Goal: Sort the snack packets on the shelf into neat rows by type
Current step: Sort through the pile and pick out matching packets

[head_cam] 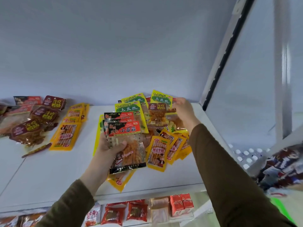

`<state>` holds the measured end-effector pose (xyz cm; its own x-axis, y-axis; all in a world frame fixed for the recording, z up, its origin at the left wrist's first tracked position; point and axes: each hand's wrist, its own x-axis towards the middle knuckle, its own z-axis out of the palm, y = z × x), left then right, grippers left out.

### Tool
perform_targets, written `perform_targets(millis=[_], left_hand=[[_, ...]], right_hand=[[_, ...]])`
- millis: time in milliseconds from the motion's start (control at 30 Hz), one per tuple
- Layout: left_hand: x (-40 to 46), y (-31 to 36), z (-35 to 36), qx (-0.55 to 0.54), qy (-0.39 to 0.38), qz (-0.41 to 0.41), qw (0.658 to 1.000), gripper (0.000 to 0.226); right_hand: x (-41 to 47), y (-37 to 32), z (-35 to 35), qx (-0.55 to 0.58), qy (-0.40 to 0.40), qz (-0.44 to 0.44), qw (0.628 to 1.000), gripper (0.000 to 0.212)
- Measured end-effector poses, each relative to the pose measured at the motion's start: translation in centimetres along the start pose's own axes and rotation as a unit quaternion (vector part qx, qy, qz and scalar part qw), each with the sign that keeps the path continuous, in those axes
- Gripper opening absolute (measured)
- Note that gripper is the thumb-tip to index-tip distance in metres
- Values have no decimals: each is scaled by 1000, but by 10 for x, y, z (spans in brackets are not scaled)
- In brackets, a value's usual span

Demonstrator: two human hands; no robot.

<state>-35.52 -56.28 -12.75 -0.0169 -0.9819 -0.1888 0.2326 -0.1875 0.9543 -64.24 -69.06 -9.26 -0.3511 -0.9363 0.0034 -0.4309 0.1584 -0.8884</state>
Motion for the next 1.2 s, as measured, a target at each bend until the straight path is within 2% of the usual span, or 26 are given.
perform_targets(millis=[100,200,333,400,467,567,633,700,867,933,1100,1200], left_hand=[[4,9,5,1,-3,13,1000,55],[9,22,8,4,-1,38,999,53],[22,34,13,14,1,52,999,53],[28,37,16,16,-1,52,999,58],[32,40,20,15,-4,53,998,64],[40,45,25,1,-6,55,998,62],[48,47,30,-11,-2,55,998,55],[56,50,34,-30,-2,48,998,50],[73,64,43,-45,0,28,999,52],[80,67,44,-44,6,27,999,51],[78,72,39,-62,26,20,998,47],[72,73,36,-57,48,13,997,45]], right_hand=[[55,20,-12,-105,16,98,989,44],[82,23,-16,-136,-9,120,983,17],[86,9,-15,-88,-52,125,987,32],[89,11,-15,-65,-61,133,987,29],[94,16,-14,-6,-34,127,991,23],[92,-1,-23,144,47,43,988,12],[85,-28,-35,168,79,-50,981,9],[78,-56,-46,180,77,-135,971,13],[49,-114,-53,172,76,-232,954,8],[33,-126,-45,190,53,-221,955,10],[-21,-117,18,184,-115,-76,973,10],[-49,-105,57,158,-160,-21,974,17]])
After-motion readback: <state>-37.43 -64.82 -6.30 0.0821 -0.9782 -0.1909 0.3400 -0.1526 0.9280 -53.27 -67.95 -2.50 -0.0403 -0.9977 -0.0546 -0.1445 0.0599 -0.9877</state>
